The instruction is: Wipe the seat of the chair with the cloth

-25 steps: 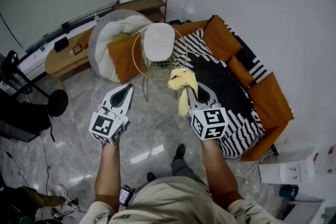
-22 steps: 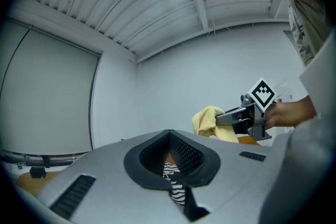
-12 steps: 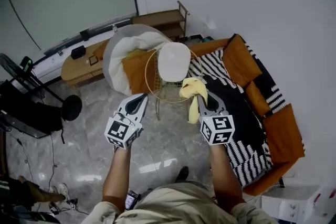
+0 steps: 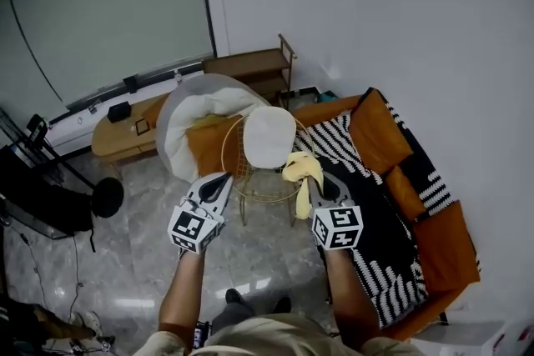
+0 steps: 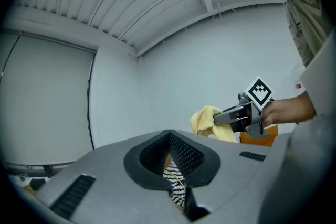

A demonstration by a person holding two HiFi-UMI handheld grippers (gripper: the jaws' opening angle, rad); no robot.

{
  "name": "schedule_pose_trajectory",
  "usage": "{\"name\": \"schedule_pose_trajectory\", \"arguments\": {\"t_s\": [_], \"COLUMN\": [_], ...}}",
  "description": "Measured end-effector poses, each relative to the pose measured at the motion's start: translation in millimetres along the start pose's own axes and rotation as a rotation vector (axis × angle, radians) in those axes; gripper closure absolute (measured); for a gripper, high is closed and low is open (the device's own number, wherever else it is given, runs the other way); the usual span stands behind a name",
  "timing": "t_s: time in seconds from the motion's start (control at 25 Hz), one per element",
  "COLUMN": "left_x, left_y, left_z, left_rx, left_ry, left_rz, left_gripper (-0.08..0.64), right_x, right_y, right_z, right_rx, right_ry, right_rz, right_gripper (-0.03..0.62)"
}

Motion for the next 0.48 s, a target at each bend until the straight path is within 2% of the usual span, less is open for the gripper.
{"name": "schedule_pose_trajectory", "arguments": {"t_s": [0.24,0.48], "left_x": [-42,-105], "left_y": [12,30], "left_z": [-36,-82], "left_rx": [0.031,0.089], "left_ry": [0.028,0.114], "left_rz": [0.024,0.024], "left_gripper": [0.546,0.546], "right_x": [-36,-84], "right_y": [6,7], "right_z": [13,31], "right_rx": [-0.012,-0.015], "right_ry": [0.05,0.154], "right_rz": [-0.018,-0.054], "right_gripper": [0.54,0.54]}}
Point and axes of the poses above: the fingertips, and each gripper's own axes: x backward along the fingers, z to its right, y out of its underside, the point moved 2 cm from there along x, backward along the fingers, and after that the axes turned 11 degrees about -y, right-handed, at the moved point
